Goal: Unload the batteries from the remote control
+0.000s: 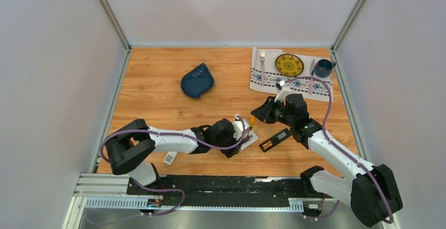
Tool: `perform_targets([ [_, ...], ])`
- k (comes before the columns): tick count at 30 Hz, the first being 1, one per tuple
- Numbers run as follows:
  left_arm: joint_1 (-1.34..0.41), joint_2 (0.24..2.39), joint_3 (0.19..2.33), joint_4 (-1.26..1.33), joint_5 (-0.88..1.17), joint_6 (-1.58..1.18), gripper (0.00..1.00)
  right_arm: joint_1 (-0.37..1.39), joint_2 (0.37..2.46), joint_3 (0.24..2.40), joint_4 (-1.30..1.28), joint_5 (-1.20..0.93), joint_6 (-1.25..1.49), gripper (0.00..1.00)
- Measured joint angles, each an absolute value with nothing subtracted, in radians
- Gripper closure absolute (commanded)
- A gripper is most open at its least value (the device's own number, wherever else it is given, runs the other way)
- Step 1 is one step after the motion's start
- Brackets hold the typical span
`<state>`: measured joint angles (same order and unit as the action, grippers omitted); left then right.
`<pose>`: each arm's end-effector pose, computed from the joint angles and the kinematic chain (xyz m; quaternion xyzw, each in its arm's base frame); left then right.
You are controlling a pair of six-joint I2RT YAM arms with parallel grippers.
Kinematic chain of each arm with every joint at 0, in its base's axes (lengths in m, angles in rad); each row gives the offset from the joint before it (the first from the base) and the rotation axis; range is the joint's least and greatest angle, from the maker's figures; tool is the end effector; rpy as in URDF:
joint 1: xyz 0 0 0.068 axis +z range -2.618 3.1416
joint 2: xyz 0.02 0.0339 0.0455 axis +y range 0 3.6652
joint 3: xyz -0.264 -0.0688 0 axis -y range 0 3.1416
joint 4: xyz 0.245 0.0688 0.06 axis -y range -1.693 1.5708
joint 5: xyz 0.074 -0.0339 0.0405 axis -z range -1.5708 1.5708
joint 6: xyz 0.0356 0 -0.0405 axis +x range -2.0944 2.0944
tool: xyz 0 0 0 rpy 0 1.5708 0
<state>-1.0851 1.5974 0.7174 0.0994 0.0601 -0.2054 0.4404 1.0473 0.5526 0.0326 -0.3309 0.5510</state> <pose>0.1415 -0.2727 0.1497 0.4033 0.8298 -0.2535 0.2907 0.2018 0.1079 0.2306 -0.0402 0.8421 0.3701 0.3901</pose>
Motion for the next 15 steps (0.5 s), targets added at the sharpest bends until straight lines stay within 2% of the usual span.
perform_targets([
  [7, -1.085, 1.450, 0.660, -0.052, -0.006, -0.221, 0.29, 0.440, 1.050, 0.541, 0.012, -0.329, 0.541, 1.00],
  [15, -1.085, 1.341, 0.659, -0.095, -0.041, -0.227, 0.27, 0.440, 1.072, 0.541, 0.012, -0.340, 0.537, 1.00],
])
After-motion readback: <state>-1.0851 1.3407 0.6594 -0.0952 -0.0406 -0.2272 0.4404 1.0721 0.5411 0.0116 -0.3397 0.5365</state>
